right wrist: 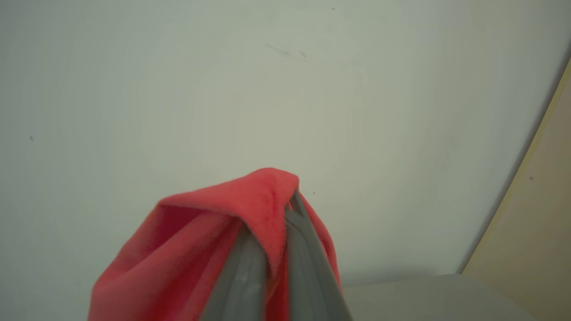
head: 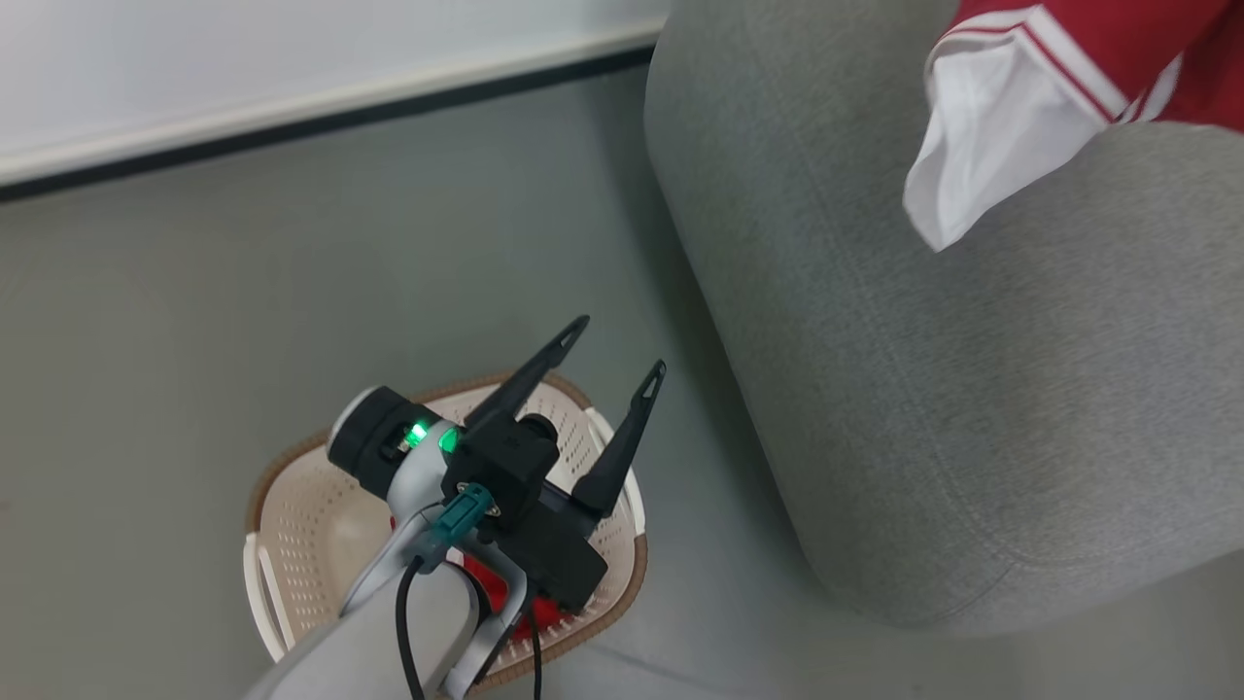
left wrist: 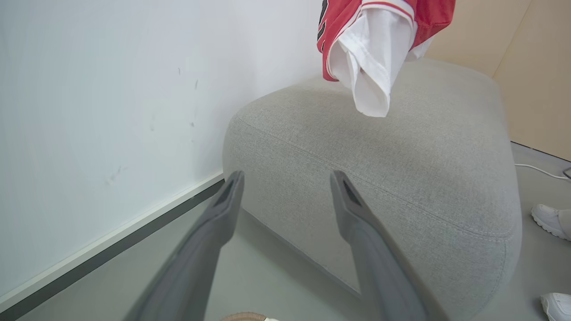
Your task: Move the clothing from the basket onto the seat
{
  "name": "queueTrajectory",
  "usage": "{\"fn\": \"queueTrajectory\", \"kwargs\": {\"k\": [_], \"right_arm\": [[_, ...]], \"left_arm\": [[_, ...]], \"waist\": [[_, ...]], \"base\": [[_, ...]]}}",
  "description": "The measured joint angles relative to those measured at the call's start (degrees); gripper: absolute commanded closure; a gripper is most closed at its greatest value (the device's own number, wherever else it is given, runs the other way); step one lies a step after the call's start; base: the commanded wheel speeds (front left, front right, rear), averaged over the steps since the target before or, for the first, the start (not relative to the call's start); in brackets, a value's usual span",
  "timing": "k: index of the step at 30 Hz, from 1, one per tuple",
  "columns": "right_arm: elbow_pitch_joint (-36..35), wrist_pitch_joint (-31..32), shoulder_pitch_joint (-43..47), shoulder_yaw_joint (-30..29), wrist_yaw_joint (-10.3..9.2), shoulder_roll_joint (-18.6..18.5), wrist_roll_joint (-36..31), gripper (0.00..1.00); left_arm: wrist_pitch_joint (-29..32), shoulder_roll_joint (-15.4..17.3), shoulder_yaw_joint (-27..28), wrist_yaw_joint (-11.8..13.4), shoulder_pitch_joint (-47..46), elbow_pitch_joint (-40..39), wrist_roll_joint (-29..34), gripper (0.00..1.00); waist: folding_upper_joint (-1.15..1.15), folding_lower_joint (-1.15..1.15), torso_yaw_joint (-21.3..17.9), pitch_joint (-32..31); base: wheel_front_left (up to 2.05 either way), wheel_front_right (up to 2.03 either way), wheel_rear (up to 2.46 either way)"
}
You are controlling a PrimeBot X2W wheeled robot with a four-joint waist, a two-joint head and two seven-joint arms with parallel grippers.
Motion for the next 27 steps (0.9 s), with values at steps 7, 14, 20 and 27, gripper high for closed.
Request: {"fn": "queueTrajectory", "kwargs": {"k": [7, 14, 20, 27], "right_arm": [[2.3, -0.1, -2.6, -0.7, -1.01, 0.2, 0.2, 1.00], [8.7, -2.4, -1.1, -0.7, -2.02, 2.9, 0.6, 1.00], [14.1, -3.9, 3.6, -0.5, -2.26, 5.4, 1.6, 1.00], [17.8, -5.7, 5.5, 0.2, -1.86, 7.2, 2.1, 0.63]], "left_arm": [[2.1, 2.6, 0.8, 0.4, -1.9, -3.3, 2.3, 0.00], [3.3, 4.1, 0.8, 0.3, -4.0, -4.2, 3.3, 0.00], [3.4, 4.2, 0.2, -0.1, -4.3, -4.5, 4.3, 0.00], [3.8, 4.1, -0.5, -0.2, -4.4, -4.4, 4.8, 0.00]], "waist": [[0.00, 0.00, 0.8, 6.3], [0.00, 0.00, 0.0, 11.9], [0.00, 0.00, -1.1, 14.2], [0.00, -0.01, -1.6, 13.8]], "base": [[0.00, 0.00, 0.00], [0.00, 0.00, 0.00], [0.00, 0.00, 0.00], [0.00, 0.00, 0.00]]}}
